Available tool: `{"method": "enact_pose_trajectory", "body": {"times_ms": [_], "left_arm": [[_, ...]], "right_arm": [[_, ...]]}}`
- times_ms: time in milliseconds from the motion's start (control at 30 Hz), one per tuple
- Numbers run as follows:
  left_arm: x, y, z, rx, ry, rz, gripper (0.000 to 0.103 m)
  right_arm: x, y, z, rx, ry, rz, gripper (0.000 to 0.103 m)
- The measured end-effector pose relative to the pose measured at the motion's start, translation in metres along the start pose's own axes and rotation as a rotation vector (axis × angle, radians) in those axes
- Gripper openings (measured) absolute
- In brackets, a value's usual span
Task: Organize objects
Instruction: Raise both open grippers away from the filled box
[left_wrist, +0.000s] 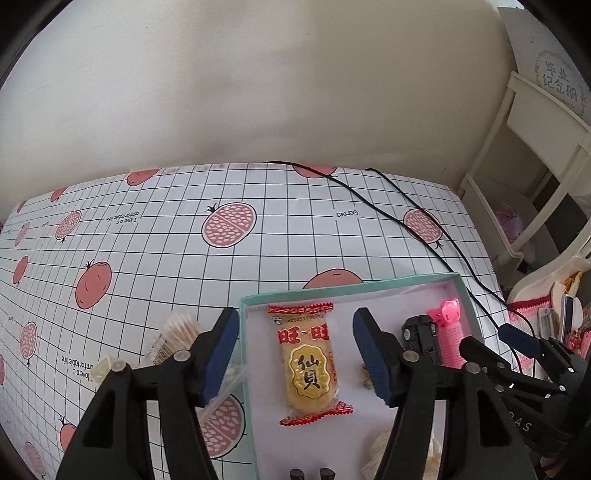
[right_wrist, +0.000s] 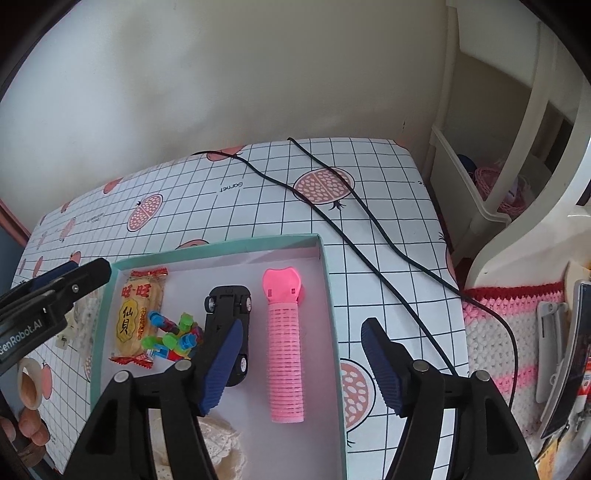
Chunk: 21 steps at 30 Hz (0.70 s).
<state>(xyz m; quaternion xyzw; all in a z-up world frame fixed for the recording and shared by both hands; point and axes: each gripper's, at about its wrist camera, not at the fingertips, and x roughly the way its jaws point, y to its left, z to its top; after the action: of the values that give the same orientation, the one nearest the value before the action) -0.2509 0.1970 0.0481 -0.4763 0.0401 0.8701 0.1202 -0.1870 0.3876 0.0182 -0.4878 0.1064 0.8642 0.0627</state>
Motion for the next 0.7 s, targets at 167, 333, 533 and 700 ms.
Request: {"method": "enact_pose_trajectory", "body": {"times_ms": [167,333,533,700], "left_arm": [[0.002,0.007,0.000,-0.024,-0.012,0.037,0.082],[0.004,0.014,0.001,-0.044,-0.022,0.063,0.088],[0.003,0.023,0.001,-0.084,-0.036,0.094,0.100],[0.004,0.027,0.003,-0.095,-0.035,0.096,0.100]], "right_arm": [[0.001,0.000,-0.001,0.001,-0.007,0.006,0.083],[0.002,-0.001,-0.001,0.005,-0.006,0.009,0.096],[0.003,-0.001,-0.001,0.009,-0.010,0.014,0.103],[0.004,0.000,-0.001,0.005,-0.007,0.014,0.103]]}}
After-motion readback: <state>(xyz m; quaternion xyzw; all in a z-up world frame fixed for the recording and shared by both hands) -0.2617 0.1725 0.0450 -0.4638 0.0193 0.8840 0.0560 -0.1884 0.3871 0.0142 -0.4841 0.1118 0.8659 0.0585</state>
